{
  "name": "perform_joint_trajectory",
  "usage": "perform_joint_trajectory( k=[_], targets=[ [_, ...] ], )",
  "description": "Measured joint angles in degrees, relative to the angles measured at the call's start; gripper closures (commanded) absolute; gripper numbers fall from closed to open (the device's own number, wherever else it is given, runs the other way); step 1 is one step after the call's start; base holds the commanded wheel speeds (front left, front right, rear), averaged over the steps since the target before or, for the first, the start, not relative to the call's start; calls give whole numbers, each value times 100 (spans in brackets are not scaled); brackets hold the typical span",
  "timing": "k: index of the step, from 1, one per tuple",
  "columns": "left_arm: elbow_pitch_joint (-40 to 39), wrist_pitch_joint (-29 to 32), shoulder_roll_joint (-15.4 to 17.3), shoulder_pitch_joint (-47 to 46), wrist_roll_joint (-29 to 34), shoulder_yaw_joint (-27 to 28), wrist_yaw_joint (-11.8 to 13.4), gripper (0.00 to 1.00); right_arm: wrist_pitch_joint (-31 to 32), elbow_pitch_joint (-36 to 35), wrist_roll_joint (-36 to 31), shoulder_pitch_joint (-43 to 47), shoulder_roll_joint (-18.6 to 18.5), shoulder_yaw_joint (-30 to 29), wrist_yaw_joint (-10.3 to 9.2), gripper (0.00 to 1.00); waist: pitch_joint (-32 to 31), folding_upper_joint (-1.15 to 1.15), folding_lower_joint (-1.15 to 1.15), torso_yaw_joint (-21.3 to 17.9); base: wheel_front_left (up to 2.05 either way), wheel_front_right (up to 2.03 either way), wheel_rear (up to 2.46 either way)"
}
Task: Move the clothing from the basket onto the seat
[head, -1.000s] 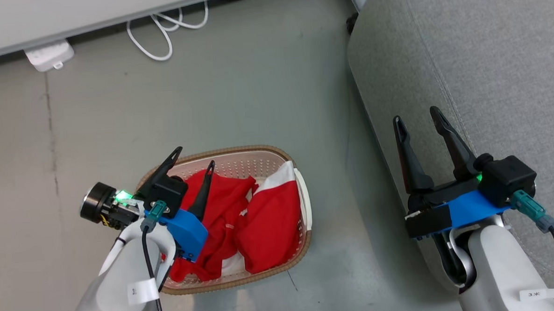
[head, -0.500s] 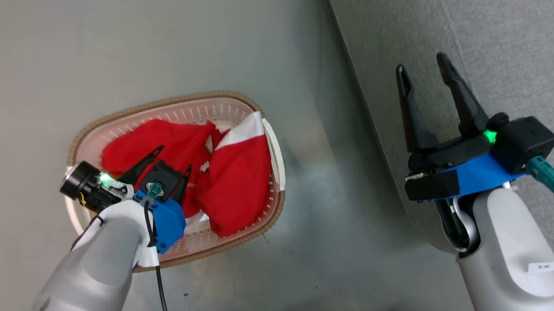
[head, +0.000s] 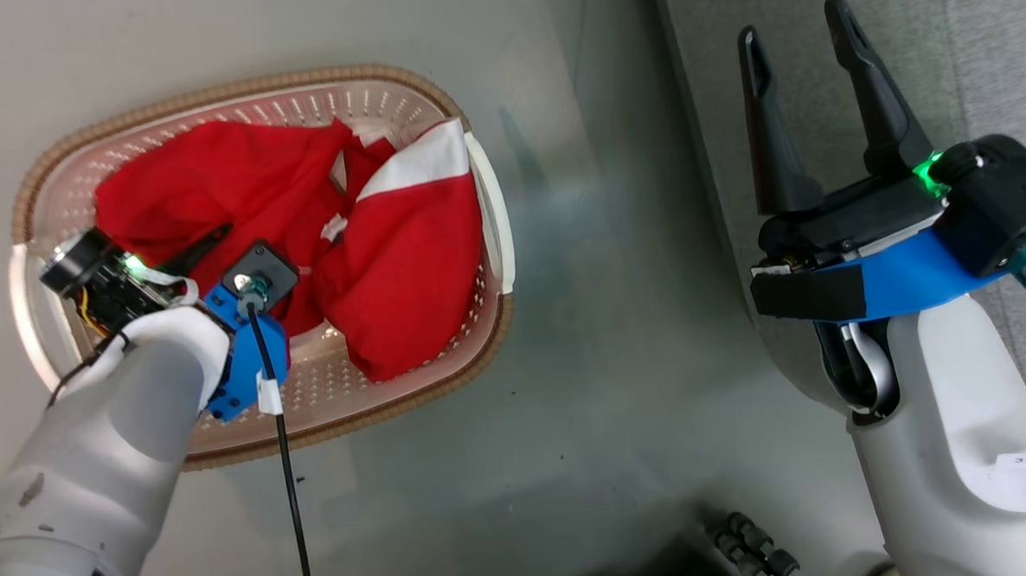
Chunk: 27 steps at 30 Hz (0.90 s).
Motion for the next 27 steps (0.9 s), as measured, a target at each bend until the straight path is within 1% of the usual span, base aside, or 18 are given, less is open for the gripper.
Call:
perform_joint_trajectory(
  k=[8,15,16,17,18,24,27],
  targets=[
    [149,307,60,-419,-53,-313,-1,0,0,-268,-74,-76,1,36,0,0,506,0,0,-23,0,0,0],
    [202,455,62,-636,-138,-483,0,0,0,-387,-92,-107,1,27,0,0,772,0,-1,-34,0,0,0],
    [209,509,58,-637,-166,-501,-1,49,0,-397,-96,-107,1,24,0,0,791,0,-1,-32,0,0,0],
    [214,534,54,-638,-189,-523,0,76,0,-402,-100,-108,1,21,0,0,806,0,-1,-27,0,0,0],
    [218,541,49,-648,-193,-553,-1,100,0,-404,-101,-109,1,21,0,0,815,0,-1,-19,0,0,0],
    [230,509,-21,-667,-283,-790,-1,100,0,-391,-127,-148,1,23,0,0,769,0,-1,40,0,0,0],
    [237,422,-42,-688,-345,-817,-1,100,0,-389,-143,-156,1,-5,0,0,713,0,-1,76,0,0,0]
  ],
)
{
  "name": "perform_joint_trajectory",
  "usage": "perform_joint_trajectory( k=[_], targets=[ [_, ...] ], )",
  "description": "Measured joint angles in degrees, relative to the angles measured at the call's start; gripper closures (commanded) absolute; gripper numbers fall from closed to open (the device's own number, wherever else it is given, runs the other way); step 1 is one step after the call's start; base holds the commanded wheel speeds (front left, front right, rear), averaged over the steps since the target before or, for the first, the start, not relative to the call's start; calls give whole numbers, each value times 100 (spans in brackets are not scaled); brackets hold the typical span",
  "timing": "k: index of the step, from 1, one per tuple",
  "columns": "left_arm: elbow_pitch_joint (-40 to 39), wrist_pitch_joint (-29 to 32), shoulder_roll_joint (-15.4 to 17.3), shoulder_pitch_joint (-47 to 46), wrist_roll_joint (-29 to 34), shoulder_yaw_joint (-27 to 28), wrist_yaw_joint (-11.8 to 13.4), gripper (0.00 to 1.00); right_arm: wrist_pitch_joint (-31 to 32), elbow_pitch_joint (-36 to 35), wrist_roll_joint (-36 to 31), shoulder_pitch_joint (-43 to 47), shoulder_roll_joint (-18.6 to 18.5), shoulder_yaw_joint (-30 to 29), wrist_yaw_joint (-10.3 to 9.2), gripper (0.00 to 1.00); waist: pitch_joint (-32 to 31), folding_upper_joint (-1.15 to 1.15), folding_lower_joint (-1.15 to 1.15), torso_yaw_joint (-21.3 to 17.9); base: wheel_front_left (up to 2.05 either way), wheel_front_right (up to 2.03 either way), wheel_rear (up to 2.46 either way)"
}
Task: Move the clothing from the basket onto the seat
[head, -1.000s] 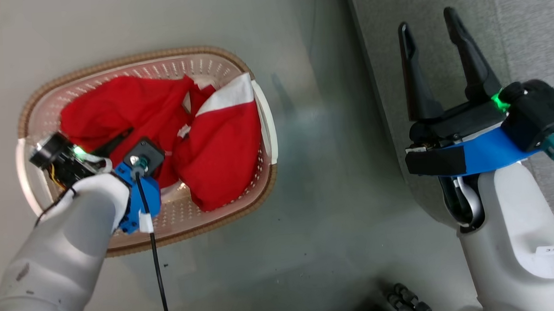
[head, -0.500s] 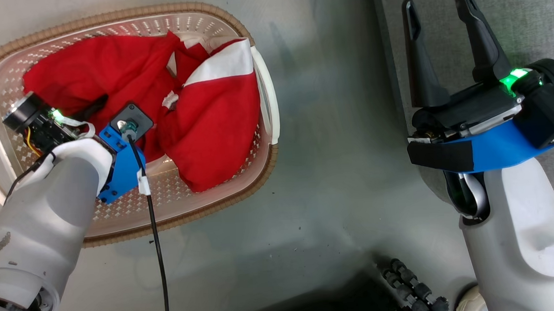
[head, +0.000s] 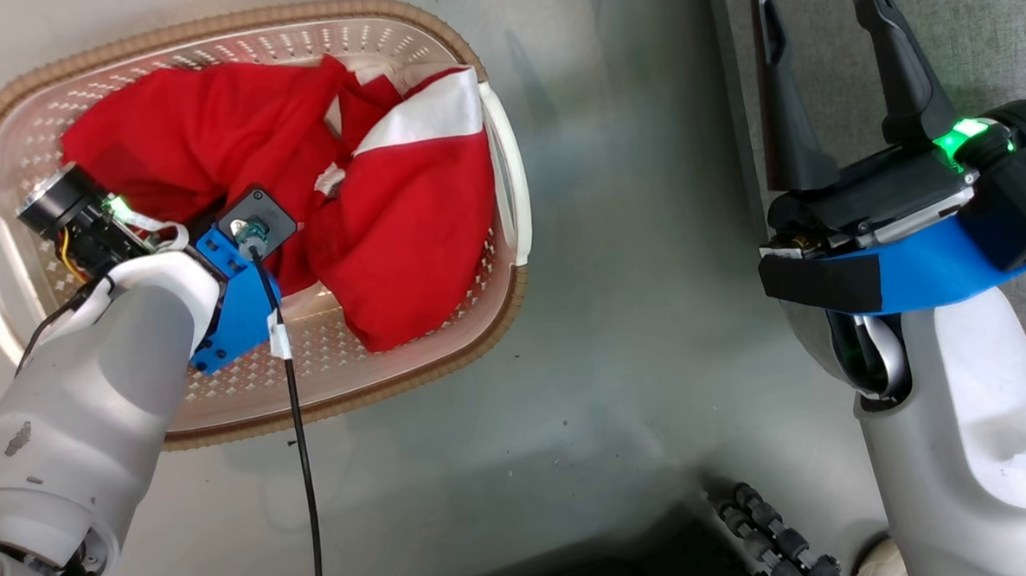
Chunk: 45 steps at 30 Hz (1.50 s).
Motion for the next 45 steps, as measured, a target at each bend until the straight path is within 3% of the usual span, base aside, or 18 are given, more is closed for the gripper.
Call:
perform_joint_trajectory(
  k=[11,18,36,45],
  targets=[
    [-23,-594,-379,98,-202,-20,8,100,0,91,-134,55,1,-126,0,0,-461,0,0,233,0,0,0],
    [-345,-753,-658,372,-334,35,174,100,0,177,-208,254,-45,-183,0,0,-955,0,0,475,0,0,0],
    [-2786,-761,-532,1552,-500,940,630,100,0,478,-253,1089,-185,-346,0,0,-2659,0,-1,1017,0,0,0],
    [-3802,-761,-536,1833,-367,1529,693,100,0,588,-252,1471,-169,-392,1,0,-3485,0,-2,1120,0,0,0]
  ],
)
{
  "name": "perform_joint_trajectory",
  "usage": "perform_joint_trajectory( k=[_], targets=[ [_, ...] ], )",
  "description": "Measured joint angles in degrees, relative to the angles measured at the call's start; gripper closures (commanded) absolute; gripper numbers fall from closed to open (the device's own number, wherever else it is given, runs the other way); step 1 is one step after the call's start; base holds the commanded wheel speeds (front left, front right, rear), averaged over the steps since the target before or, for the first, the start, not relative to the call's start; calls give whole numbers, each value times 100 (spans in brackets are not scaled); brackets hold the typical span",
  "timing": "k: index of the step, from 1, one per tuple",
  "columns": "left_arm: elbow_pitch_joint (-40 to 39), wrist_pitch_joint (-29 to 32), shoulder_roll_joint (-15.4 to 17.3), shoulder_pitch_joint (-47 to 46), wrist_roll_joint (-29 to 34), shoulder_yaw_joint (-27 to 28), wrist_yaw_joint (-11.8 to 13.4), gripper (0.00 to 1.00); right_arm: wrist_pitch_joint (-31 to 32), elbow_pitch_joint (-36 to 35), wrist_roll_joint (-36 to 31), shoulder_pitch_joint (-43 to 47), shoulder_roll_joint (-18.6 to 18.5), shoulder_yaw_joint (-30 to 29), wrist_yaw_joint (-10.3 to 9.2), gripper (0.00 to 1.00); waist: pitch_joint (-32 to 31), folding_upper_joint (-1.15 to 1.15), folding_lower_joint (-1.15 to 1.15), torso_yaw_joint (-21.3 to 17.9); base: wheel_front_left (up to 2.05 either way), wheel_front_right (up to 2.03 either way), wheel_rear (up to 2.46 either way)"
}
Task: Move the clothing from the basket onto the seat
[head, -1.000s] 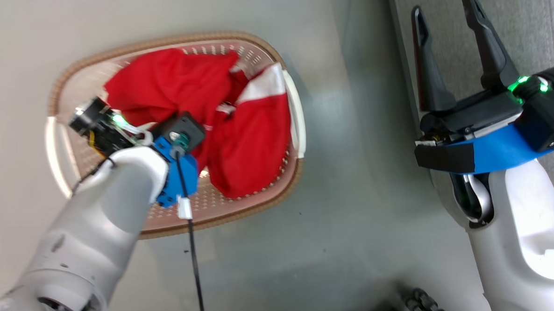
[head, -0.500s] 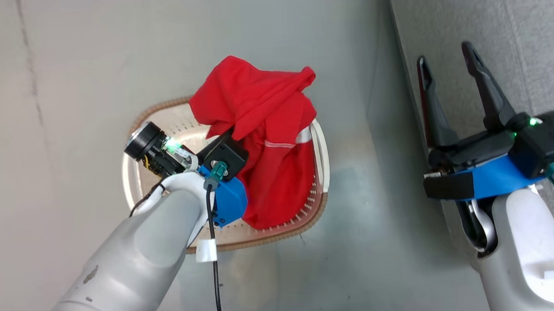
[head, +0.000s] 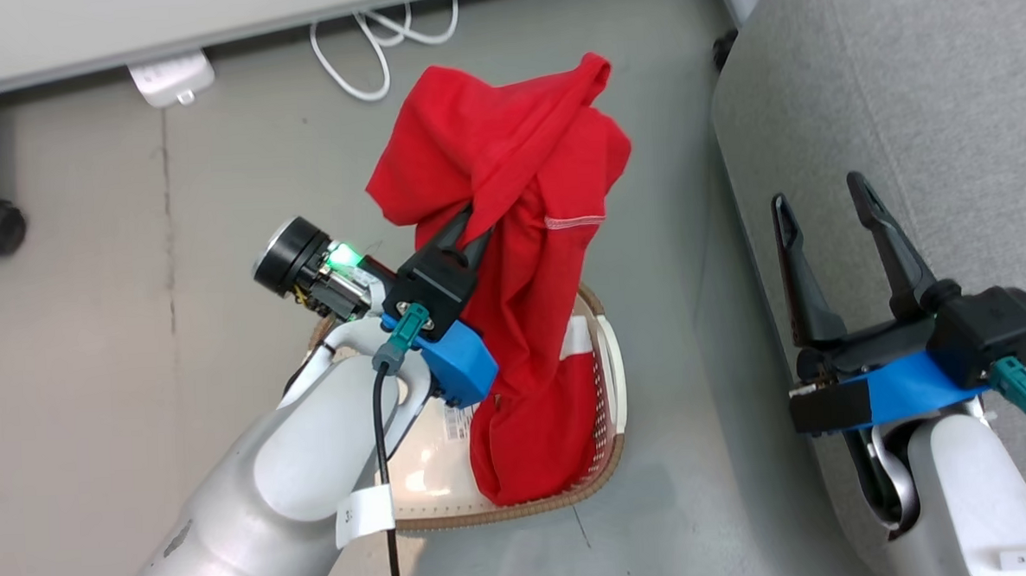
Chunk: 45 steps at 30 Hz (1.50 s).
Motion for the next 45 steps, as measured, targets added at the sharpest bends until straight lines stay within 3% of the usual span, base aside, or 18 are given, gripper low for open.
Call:
perform_joint_trajectory(
  k=[17,29,38,45],
  targets=[
    [-892,-1,-500,-99,285,480,-232,100,0,190,10,705,85,-130,-1,0,-1185,0,1,104,0,0,0],
    [-915,-1,-567,-24,335,477,-361,100,0,241,22,1021,120,-120,-1,0,-1597,0,1,163,0,0,0],
    [-844,-1,-572,29,379,545,-419,100,0,224,174,1024,130,257,-1,0,-1629,0,1,210,0,0,0],
    [-828,-1,-586,44,422,589,-453,100,0,277,375,1014,135,901,-1,0,-1580,0,1,232,0,0,0]
  ],
)
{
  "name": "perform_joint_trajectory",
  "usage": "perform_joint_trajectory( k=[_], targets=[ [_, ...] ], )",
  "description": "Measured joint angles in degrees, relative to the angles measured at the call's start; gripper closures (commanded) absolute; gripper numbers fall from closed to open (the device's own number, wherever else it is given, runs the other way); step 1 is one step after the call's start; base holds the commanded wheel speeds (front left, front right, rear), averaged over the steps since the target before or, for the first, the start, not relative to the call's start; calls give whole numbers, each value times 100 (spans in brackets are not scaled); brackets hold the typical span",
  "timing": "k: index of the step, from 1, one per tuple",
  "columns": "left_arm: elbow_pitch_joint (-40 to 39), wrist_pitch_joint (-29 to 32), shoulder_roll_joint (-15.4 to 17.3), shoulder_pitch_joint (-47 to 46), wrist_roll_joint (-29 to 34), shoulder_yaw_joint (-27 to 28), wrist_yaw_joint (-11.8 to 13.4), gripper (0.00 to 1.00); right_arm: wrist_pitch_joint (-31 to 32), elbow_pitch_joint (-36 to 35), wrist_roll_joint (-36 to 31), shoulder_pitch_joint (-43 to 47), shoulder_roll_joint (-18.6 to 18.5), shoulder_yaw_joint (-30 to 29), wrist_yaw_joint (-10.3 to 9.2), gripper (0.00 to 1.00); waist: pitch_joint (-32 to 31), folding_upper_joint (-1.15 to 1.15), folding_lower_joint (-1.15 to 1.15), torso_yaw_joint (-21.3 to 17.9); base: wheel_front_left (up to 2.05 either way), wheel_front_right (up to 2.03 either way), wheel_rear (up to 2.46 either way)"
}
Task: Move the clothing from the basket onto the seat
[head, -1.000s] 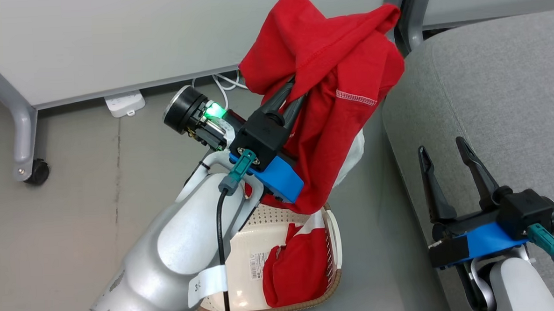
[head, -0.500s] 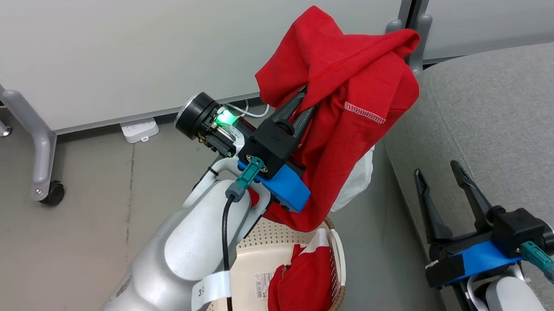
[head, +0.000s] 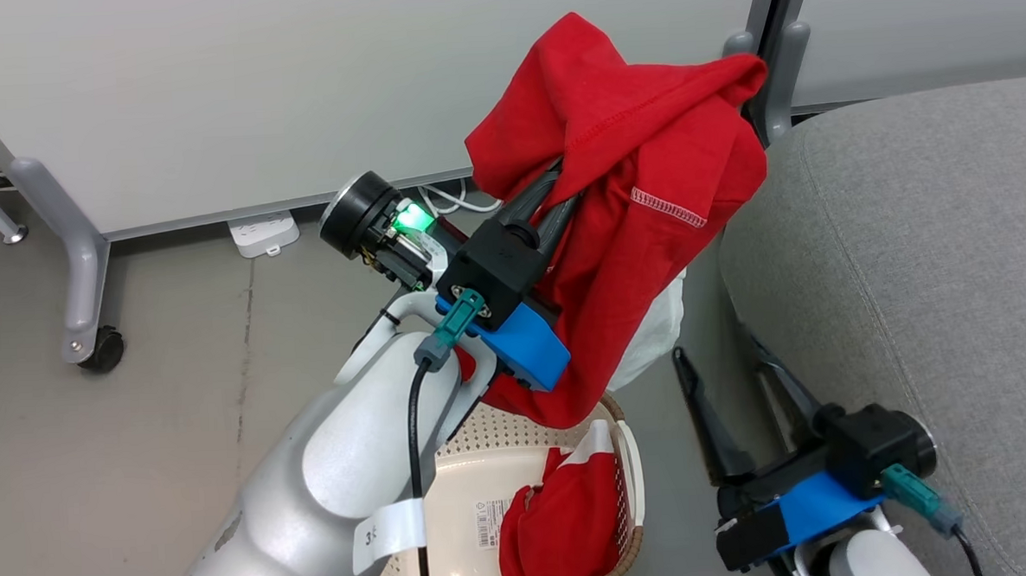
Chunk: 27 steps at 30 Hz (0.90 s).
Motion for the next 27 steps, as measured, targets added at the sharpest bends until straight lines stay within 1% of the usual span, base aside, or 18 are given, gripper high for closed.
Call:
perform_joint_trajectory(
  k=[5,9,14,18,27],
  targets=[
    [10,0,-43,-5,10,1,-5,100,0,62,171,-74,10,561,0,0,80,0,0,33,0,0,0],
    [10,0,-71,-48,22,3,-13,100,0,167,442,-256,14,770,0,0,159,0,0,78,0,0,0],
    [14,0,-103,-98,29,-18,-32,100,0,249,483,-600,22,1080,0,0,243,0,0,156,0,0,0],
    [23,0,-132,-151,32,-29,-42,100,0,258,534,-755,22,1228,0,0,284,0,0,214,0,0,0],
    [59,0,-147,-182,62,21,-53,100,0,268,514,-760,22,1289,0,0,305,0,0,230,0,0,0]
  ],
)
